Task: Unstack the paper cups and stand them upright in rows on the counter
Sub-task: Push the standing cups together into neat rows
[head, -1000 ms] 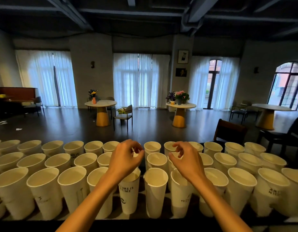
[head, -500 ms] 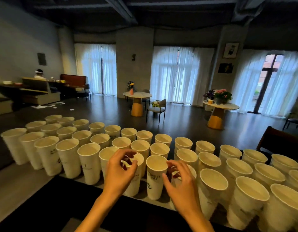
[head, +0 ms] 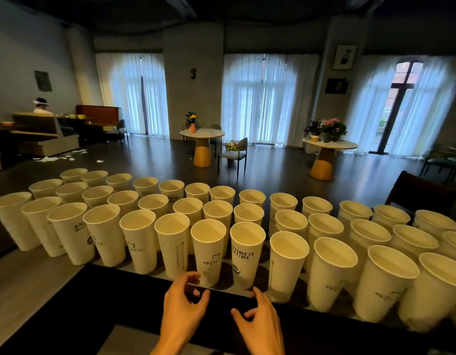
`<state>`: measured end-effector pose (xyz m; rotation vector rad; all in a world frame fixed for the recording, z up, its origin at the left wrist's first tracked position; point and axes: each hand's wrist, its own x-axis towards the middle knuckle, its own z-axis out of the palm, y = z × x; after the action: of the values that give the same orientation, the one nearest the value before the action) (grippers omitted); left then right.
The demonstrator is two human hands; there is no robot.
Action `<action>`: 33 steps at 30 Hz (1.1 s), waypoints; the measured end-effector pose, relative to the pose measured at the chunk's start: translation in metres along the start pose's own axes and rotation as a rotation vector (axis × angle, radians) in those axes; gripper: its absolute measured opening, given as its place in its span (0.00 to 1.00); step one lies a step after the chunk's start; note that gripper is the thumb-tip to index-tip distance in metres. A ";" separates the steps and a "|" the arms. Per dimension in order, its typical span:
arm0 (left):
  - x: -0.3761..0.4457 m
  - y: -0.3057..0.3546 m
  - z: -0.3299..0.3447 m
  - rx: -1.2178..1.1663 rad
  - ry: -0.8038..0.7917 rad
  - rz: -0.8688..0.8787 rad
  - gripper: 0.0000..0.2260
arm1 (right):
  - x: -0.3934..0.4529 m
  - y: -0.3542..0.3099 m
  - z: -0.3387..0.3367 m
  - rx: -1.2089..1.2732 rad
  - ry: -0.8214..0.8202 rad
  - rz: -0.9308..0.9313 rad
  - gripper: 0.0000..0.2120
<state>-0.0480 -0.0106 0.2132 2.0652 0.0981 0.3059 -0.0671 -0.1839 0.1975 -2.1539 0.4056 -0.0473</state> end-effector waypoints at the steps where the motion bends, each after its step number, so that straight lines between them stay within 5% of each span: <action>1: 0.003 -0.007 0.004 0.027 -0.029 -0.017 0.23 | 0.005 0.002 0.008 0.015 0.027 0.038 0.45; 6: 0.023 -0.025 0.016 0.082 -0.134 -0.116 0.37 | 0.022 -0.010 0.028 0.009 0.155 0.150 0.49; 11: 0.047 -0.040 0.018 0.114 -0.168 -0.040 0.43 | 0.042 -0.017 0.036 0.044 0.237 0.161 0.52; 19: 0.072 -0.044 0.023 0.162 -0.173 0.061 0.42 | 0.068 -0.023 0.045 0.018 0.357 0.125 0.37; 33: 0.072 -0.048 0.024 0.197 -0.150 0.089 0.37 | 0.049 -0.015 0.040 -0.033 0.364 0.122 0.36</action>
<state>0.0307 0.0065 0.1735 2.2845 -0.0576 0.2014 -0.0099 -0.1592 0.1803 -2.1495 0.7507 -0.3694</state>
